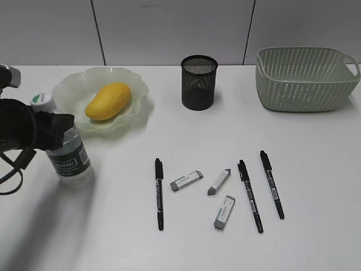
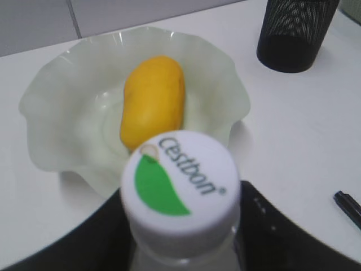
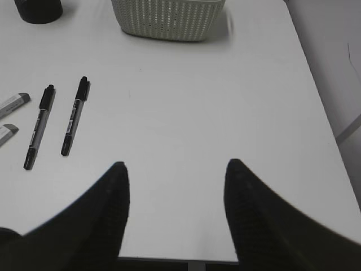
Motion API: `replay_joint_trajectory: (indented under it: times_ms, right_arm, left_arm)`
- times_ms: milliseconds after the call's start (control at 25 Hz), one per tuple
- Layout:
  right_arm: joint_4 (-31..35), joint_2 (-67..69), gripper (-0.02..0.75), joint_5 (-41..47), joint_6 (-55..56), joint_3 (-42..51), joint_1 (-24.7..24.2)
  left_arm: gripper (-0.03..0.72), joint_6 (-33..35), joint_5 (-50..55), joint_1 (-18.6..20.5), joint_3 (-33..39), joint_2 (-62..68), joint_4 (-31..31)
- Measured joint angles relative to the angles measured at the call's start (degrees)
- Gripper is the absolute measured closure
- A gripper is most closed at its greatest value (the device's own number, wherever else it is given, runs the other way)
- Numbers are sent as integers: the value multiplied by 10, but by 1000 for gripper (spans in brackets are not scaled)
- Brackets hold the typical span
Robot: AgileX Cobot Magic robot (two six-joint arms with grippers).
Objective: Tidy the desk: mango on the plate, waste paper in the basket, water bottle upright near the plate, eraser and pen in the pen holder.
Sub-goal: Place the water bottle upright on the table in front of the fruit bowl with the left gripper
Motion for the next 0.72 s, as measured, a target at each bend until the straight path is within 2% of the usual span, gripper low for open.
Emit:
replay_joint_trajectory:
  times_ms: [240,520,720]
  right_arm:
    - [0,0,302,0,0,0,0]
    - [0,0,302,0,0,0,0]
    - [0,0,302,0,0,0,0]
  left_arm:
    - [309,4,-45,0,-2,25,-1]
    - [80,4,-36,0,-2,0,0]
    - [43,3,-33,0,-2,-65,6]
